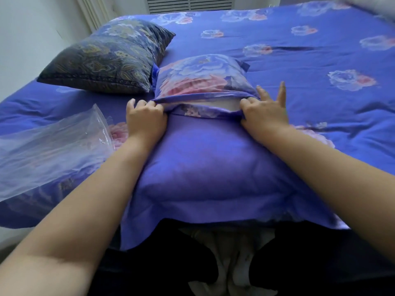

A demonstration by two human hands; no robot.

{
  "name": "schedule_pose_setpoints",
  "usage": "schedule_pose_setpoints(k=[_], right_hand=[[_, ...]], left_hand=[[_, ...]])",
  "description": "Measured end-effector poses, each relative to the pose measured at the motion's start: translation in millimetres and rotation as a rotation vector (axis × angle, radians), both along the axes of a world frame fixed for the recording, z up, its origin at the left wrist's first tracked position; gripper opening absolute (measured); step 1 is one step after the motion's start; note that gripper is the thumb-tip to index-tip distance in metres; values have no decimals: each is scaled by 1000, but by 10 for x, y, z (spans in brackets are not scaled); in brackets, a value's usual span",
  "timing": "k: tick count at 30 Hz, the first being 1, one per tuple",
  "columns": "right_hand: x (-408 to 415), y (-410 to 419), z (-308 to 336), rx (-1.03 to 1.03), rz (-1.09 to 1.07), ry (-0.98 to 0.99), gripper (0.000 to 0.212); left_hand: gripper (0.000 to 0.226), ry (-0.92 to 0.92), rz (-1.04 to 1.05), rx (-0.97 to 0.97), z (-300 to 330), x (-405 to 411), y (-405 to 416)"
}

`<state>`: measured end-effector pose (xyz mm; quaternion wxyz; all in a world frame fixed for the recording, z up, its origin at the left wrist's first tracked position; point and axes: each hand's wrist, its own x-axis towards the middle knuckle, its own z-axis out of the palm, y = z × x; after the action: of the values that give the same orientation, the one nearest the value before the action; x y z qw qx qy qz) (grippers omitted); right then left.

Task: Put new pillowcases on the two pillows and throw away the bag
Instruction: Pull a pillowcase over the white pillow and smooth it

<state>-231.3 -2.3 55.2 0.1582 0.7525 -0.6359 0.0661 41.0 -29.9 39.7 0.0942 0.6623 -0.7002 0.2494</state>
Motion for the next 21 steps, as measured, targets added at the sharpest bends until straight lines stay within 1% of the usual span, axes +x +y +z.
schedule_pose_setpoints(k=[1,3,4,6,8,9,11,13,15,16,18,19,21], right_hand=[[-34,-49,-3,-23,-39,14,19],[-81,-115,-58,-107,-48,46,12],[-93,-135,-89,-178,-60,64,8],[-81,-166,-144,-277,-87,32,10],[-59,-178,-156,-230,-86,-12,6],[-42,-163,-151,-173,-77,-38,4],[20,-128,-85,-7,-65,-141,25],[93,-149,3,79,30,-256,43],[187,-201,118,178,144,-268,50],[226,-226,168,219,189,-249,50],[304,-285,243,262,218,-228,45],[330,-289,265,235,220,-241,41],[353,-300,302,147,245,-320,24]], left_hand=[[16,-21,-10,-49,3,-33,23],[10,-75,-51,-131,28,-79,66],[10,-90,-59,-151,39,-83,82],[13,-70,-32,-168,47,-62,115],[11,-30,-20,-209,20,-26,104],[9,-7,-34,-227,3,-20,96],[11,83,-129,-213,-20,-60,75],[26,250,-254,-87,60,-193,83],[41,360,-333,112,196,-327,79],[43,365,-367,182,252,-371,59],[40,313,-388,283,328,-389,-10],[37,266,-370,324,350,-374,-32],[34,193,-300,360,391,-309,-64]])
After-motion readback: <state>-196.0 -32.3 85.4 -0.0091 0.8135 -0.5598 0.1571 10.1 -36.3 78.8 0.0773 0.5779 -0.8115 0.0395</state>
